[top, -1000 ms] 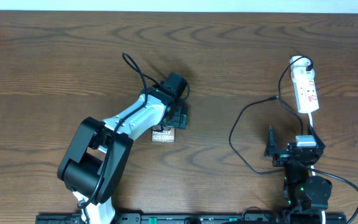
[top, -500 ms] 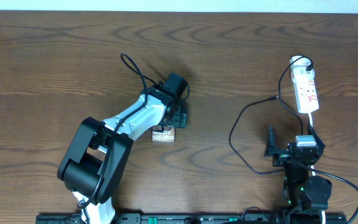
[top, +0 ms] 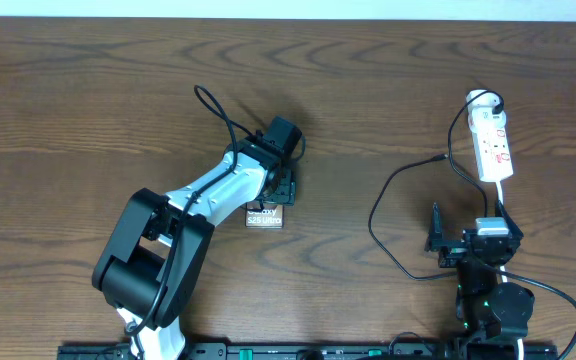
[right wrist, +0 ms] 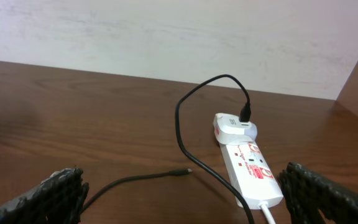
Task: Plug charger to phone and switch on socket
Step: 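Close the left gripper on the phone's long edges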
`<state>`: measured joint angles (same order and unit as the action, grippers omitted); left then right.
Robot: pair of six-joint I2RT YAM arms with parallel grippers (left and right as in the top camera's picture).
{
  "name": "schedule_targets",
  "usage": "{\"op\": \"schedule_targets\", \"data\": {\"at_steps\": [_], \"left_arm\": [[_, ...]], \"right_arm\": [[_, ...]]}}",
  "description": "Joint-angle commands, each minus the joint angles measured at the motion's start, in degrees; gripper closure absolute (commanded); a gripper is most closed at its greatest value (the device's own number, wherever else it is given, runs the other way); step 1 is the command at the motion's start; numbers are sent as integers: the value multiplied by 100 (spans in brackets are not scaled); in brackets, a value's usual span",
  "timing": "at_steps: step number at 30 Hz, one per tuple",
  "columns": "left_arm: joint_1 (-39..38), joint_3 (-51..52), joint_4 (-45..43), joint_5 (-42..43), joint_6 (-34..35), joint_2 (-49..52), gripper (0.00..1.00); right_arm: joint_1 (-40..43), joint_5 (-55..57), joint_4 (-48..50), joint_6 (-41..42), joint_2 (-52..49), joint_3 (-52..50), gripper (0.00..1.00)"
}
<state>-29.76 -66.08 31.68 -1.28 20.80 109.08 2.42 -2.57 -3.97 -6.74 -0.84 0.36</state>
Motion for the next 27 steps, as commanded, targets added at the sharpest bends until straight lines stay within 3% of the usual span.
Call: {"op": "schedule_targets", "data": {"at_steps": [1, 27], "left_arm": [[-4, 114, 42, -138, -15, 24, 22], [-7, 70, 151, -133, -13, -205, 31]], "right_arm": [[-15, 28, -26, -61, 46, -4, 1], [-15, 28, -28, -61, 46, -4, 1]]}}
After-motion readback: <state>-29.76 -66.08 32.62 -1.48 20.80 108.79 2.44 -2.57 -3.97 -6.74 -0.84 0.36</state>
